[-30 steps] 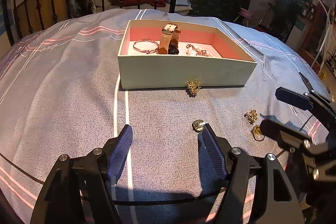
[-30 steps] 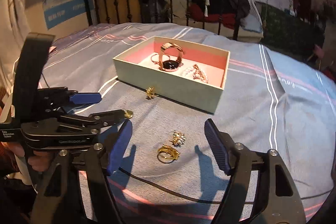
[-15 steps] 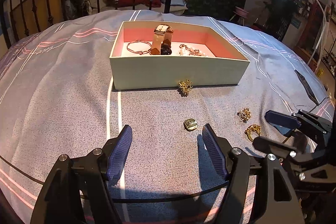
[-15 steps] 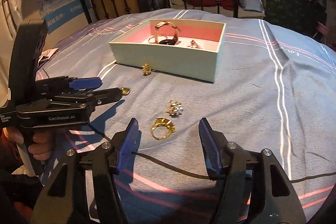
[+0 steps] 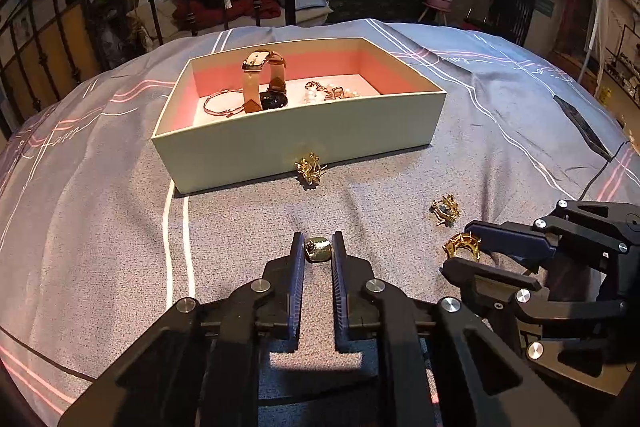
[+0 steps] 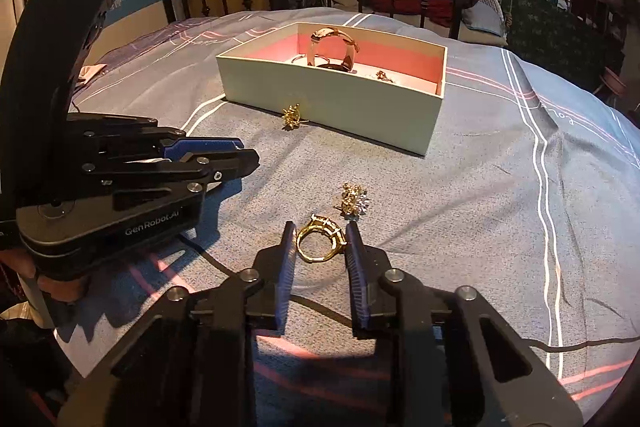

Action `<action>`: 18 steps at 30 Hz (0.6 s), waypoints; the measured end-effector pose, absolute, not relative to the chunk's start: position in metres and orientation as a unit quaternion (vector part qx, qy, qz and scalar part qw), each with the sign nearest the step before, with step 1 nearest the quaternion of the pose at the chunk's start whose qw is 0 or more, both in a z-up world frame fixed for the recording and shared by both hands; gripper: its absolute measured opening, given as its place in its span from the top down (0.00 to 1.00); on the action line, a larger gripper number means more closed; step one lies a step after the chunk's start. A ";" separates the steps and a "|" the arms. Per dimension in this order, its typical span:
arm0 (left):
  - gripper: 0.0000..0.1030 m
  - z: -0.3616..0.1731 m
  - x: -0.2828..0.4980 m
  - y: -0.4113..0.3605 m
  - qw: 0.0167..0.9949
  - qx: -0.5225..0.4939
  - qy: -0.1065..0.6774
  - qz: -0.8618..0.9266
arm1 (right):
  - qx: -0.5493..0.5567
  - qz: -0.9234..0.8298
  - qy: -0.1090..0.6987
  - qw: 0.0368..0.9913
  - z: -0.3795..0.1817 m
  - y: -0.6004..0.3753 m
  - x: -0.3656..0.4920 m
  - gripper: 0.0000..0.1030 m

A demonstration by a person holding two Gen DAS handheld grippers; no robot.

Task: Organize jewelry
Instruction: 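Carry the stud and gold ring into the box and open both tools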

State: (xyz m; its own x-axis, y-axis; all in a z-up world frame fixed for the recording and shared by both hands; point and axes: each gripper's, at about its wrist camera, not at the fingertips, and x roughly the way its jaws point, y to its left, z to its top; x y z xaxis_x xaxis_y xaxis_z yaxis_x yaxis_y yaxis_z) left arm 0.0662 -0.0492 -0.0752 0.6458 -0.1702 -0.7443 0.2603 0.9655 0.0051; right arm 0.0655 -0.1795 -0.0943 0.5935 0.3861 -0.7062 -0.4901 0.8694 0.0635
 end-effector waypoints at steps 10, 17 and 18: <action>0.87 -0.065 0.058 -0.031 0.912 0.008 0.389 -0.125 | -0.048 0.248 0.361 0.898 -0.088 -0.188 0.062 0.75; 0.87 -0.056 0.060 -0.028 0.916 0.001 0.382 -0.121 | -0.034 0.250 0.352 0.901 -0.078 -0.191 0.063 0.75; 0.87 -0.056 0.060 -0.029 0.916 0.002 0.383 -0.121 | -0.034 0.251 0.350 0.902 -0.078 -0.190 0.063 0.75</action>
